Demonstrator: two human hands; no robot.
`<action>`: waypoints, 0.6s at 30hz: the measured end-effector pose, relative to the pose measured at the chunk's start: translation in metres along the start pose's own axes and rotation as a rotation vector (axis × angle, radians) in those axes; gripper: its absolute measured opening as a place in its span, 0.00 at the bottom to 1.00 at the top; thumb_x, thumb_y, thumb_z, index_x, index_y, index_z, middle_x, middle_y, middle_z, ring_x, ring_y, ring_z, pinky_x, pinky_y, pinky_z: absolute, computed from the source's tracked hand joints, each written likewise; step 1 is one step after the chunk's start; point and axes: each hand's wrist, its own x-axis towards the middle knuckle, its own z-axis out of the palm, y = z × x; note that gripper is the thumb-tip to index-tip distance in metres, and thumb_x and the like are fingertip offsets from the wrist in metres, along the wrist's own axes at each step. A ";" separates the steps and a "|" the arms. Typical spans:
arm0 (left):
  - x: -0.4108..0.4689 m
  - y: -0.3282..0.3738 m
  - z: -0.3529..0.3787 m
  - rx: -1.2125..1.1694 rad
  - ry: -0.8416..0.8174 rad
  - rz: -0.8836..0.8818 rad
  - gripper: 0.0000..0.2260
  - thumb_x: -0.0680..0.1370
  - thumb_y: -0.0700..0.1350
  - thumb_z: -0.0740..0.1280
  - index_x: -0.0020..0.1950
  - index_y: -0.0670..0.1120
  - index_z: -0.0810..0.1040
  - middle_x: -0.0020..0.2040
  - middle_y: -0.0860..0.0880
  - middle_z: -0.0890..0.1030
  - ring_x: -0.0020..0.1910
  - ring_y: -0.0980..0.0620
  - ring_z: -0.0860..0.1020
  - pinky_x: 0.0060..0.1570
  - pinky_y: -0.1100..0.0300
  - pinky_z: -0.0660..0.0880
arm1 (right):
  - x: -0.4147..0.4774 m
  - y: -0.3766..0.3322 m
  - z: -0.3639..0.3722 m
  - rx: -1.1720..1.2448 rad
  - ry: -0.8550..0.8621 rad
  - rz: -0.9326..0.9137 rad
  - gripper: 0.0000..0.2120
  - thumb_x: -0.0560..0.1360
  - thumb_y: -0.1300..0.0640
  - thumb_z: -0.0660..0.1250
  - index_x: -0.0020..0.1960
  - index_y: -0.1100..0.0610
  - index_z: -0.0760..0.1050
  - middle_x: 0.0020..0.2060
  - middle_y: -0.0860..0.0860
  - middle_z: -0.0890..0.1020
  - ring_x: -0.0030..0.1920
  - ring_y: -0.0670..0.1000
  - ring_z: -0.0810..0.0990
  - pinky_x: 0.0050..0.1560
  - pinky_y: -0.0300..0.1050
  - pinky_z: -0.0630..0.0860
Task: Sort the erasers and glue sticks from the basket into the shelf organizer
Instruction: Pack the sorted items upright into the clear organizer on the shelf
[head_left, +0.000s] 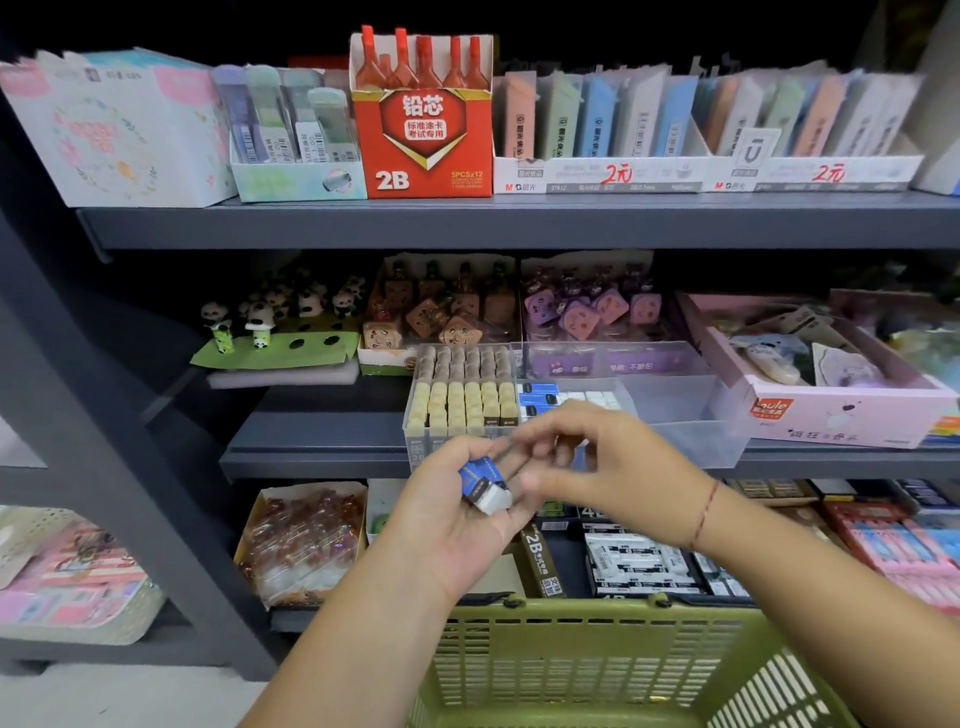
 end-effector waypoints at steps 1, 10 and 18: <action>0.001 -0.001 0.000 0.009 -0.013 -0.001 0.20 0.69 0.36 0.61 0.59 0.32 0.74 0.56 0.35 0.80 0.51 0.39 0.82 0.56 0.45 0.77 | -0.002 0.000 0.003 -0.032 -0.046 -0.020 0.18 0.68 0.55 0.76 0.57 0.48 0.79 0.46 0.45 0.77 0.44 0.37 0.74 0.49 0.28 0.70; 0.001 -0.005 -0.001 0.057 -0.103 -0.040 0.14 0.71 0.36 0.61 0.55 0.35 0.76 0.54 0.38 0.78 0.59 0.41 0.77 0.65 0.46 0.70 | 0.003 0.008 -0.001 -0.065 -0.106 -0.079 0.26 0.66 0.54 0.78 0.60 0.43 0.73 0.48 0.45 0.73 0.45 0.38 0.72 0.50 0.30 0.69; -0.001 -0.005 0.004 0.047 -0.033 -0.037 0.16 0.69 0.34 0.63 0.56 0.31 0.75 0.55 0.32 0.80 0.58 0.38 0.79 0.61 0.44 0.74 | 0.013 0.020 -0.019 -0.013 0.099 0.039 0.14 0.64 0.50 0.79 0.46 0.47 0.78 0.40 0.46 0.77 0.36 0.42 0.72 0.42 0.34 0.72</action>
